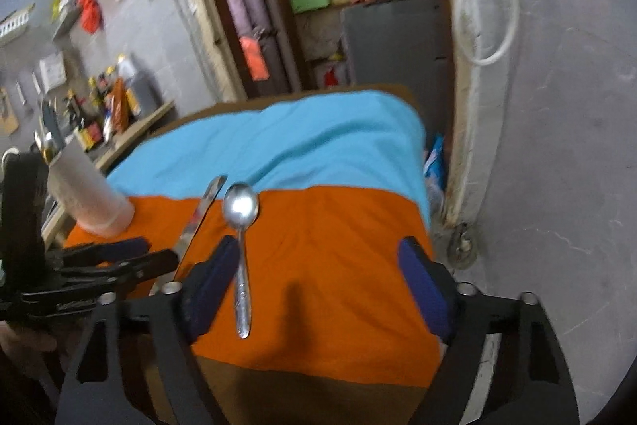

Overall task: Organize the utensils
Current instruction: 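Move both tools down over the silver knife and spoon on the cloth, then close left tool on the silver knife while right tool grasps the silver spoon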

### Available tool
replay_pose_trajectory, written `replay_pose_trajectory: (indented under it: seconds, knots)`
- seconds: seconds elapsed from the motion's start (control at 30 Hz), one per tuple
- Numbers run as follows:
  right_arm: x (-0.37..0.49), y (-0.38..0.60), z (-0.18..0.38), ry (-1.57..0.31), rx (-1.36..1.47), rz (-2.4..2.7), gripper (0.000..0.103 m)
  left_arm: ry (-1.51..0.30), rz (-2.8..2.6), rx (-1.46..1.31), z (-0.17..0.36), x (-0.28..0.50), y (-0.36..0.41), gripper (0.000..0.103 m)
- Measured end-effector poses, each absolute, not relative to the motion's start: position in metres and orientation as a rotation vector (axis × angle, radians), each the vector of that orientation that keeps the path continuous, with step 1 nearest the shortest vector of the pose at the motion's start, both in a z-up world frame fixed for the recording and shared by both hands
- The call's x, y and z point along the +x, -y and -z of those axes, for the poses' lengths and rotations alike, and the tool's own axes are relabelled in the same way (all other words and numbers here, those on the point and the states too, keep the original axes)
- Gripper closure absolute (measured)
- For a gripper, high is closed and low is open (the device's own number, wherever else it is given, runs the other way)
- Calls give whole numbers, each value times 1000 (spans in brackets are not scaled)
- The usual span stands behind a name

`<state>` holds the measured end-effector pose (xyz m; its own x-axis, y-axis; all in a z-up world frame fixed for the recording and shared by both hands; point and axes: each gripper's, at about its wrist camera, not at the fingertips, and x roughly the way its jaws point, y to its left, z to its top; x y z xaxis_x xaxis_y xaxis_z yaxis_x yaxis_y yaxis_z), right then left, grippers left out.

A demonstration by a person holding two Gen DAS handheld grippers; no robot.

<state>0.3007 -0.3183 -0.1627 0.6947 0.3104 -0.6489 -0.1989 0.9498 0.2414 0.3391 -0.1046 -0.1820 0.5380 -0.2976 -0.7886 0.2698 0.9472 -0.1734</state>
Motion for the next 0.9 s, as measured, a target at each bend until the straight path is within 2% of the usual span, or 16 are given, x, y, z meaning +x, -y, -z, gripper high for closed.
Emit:
replay_pose_trajectory:
  seconds: [0.17,0.33,0.4,0.77,0.83,0.9]
  knots:
    - [320,313,165,-771,166,-326,30,-948,328,39,185,345,115,61]
    - [337,307,166,-788,169,-363,33,-940,280,34,187,350,109,84]
    - [345,300,167,-803,164,-391,34,-939,264,16,187,351,105,88]
    - [377,264,178,-919,80,-484,39,-949,213,24,185,340,89,88]
    - [381,256,179,-929,46,-492,41,-947,222,17,183,336,85,88]
    - [384,247,180,-935,5,-504,49,-944,238,12,182,333,83,88]
